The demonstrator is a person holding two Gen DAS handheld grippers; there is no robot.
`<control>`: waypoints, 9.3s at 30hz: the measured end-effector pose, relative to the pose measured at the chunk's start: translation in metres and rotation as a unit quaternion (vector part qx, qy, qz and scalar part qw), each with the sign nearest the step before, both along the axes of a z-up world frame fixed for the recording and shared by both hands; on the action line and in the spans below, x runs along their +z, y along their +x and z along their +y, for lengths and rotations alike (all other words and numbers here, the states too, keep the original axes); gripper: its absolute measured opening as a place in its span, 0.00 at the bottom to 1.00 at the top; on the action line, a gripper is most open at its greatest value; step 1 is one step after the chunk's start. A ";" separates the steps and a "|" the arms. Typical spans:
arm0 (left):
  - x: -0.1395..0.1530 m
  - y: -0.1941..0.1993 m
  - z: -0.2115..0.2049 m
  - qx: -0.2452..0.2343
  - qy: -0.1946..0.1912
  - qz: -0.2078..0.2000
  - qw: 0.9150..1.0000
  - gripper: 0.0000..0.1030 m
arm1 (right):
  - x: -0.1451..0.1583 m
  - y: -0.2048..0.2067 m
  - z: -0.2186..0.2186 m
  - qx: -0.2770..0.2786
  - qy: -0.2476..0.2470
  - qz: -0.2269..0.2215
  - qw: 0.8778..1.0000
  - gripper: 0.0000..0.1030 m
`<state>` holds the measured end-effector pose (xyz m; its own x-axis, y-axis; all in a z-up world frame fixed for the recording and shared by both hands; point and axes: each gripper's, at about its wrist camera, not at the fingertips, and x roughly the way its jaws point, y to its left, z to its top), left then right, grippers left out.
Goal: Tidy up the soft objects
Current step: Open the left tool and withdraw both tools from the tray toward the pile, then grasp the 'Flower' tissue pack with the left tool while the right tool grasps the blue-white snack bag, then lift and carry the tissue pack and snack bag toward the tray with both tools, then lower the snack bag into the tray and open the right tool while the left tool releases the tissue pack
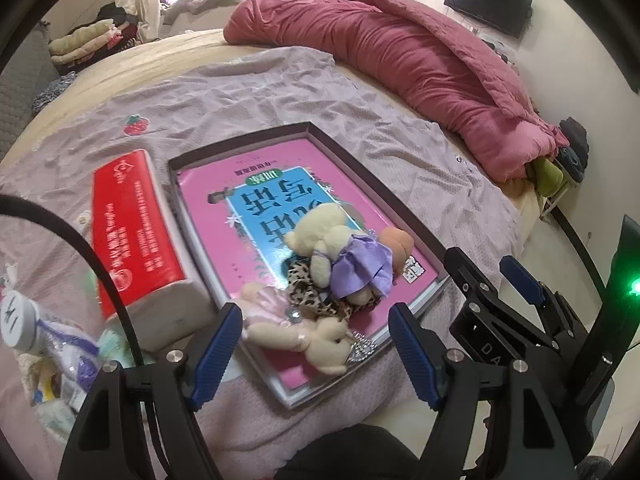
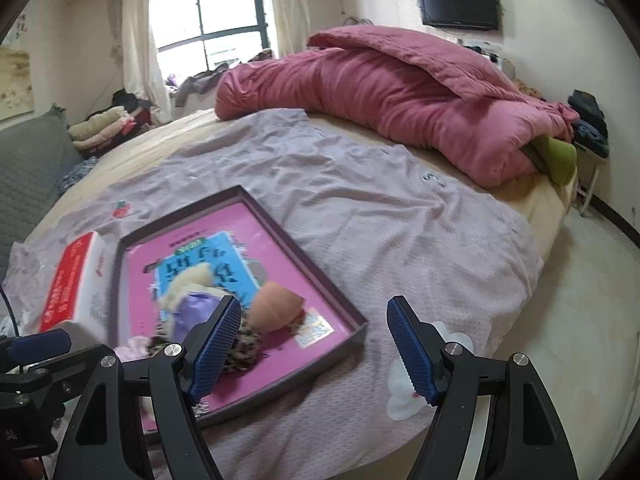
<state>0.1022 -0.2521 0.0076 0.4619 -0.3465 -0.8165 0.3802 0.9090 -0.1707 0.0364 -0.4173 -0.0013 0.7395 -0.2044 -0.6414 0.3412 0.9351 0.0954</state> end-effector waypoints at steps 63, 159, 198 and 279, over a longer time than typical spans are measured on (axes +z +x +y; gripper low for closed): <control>0.023 -0.094 0.286 0.239 -0.029 -0.012 0.971 0.73 | 0.089 -0.061 0.235 0.288 0.009 -0.067 0.955 0.75; -0.055 -0.069 0.261 0.194 -0.079 0.036 0.977 0.42 | 0.005 0.017 0.243 0.351 0.086 -0.040 0.932 0.34; 0.038 -0.079 0.174 0.132 -0.066 -0.056 0.987 0.42 | 0.075 -0.033 0.151 0.228 0.062 -0.146 0.961 0.34; -0.043 0.032 -0.016 -0.001 -0.045 0.021 0.999 0.42 | -0.010 0.000 -0.027 0.022 0.115 -0.045 0.992 0.34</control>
<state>0.1341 -0.2681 -0.0352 0.4263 -0.4211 -0.8006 0.3728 0.8882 -0.2687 0.0367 -0.4442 -0.0112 0.8002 -0.0262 -0.5992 0.2816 0.8985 0.3367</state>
